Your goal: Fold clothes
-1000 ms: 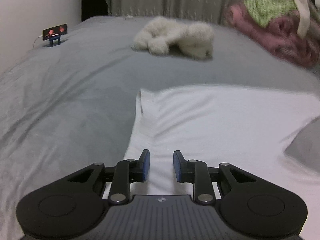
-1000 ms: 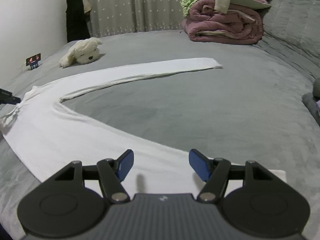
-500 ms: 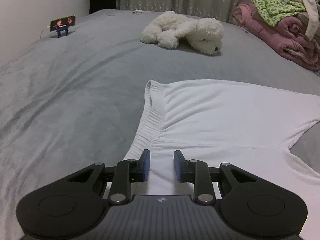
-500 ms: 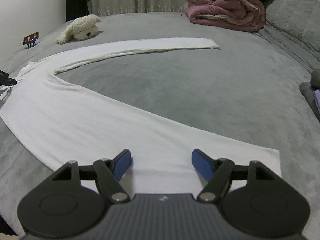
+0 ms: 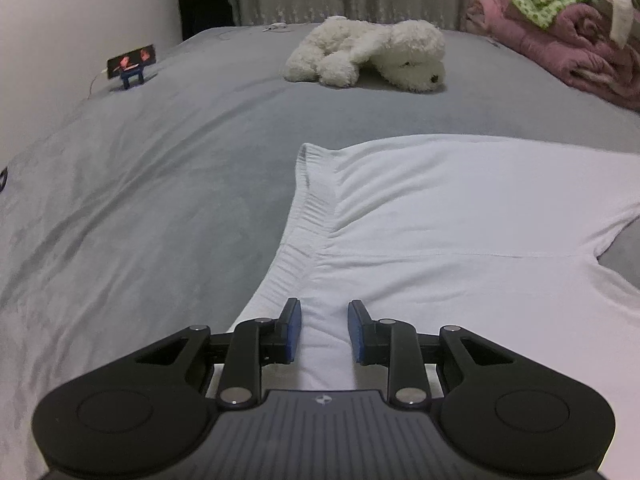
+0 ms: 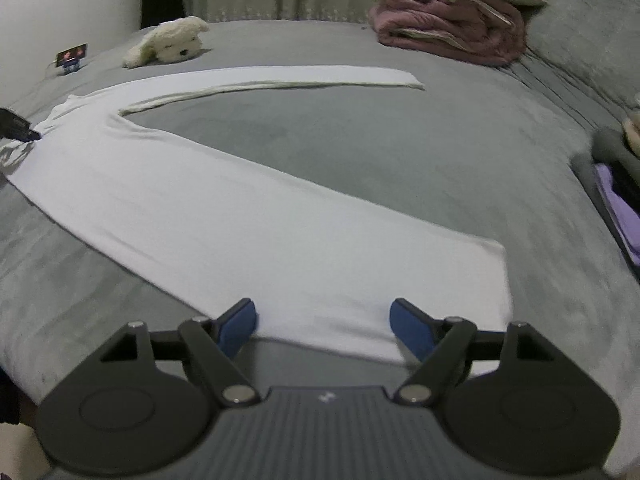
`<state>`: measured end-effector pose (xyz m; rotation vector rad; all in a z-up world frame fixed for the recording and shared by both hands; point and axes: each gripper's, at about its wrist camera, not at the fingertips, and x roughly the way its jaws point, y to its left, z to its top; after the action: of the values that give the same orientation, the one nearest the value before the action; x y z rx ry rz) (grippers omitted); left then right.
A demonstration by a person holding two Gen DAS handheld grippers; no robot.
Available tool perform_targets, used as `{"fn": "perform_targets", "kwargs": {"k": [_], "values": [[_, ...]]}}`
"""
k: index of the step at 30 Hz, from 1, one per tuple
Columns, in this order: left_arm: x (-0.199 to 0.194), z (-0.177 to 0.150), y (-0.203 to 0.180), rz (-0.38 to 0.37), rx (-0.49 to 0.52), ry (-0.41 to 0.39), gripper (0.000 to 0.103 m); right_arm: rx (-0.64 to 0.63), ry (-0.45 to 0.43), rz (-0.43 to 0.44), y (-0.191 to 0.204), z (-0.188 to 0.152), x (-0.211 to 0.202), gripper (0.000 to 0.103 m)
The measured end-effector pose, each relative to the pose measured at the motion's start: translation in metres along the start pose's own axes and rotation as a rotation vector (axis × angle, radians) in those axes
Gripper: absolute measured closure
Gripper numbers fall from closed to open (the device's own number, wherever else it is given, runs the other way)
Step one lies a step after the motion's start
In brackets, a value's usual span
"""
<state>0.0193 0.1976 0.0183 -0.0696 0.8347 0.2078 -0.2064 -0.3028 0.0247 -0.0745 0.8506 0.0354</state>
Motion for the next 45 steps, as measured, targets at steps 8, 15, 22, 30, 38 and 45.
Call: {"fn": "perform_targets", "kwargs": {"k": [8, 15, 22, 30, 38, 45], "values": [[-0.036, -0.003, 0.037, -0.019, -0.180, -0.016, 0.077, 0.112, 0.038, -0.110, -0.030, -0.019, -0.017, 0.021], [-0.057, -0.022, 0.078, -0.098, -0.384, 0.033, 0.077, 0.207, 0.041, -0.130, -0.051, -0.023, -0.025, 0.022], [-0.060, -0.043, 0.097, -0.195, -0.606, 0.094, 0.077, 0.416, 0.025, -0.066, -0.081, -0.024, -0.030, 0.037], [-0.041, -0.038, 0.077, -0.133, -0.547, 0.096, 0.077, 0.571, 0.009, -0.043, -0.096, -0.031, -0.034, 0.049], [-0.031, -0.038, 0.065, -0.067, -0.488, 0.087, 0.077, 0.755, 0.001, 0.023, -0.117, -0.040, -0.036, 0.051], [-0.028, -0.037, 0.063, -0.060, -0.493, 0.079, 0.077, 0.918, 0.010, 0.101, -0.129, -0.041, -0.021, 0.045]]}}
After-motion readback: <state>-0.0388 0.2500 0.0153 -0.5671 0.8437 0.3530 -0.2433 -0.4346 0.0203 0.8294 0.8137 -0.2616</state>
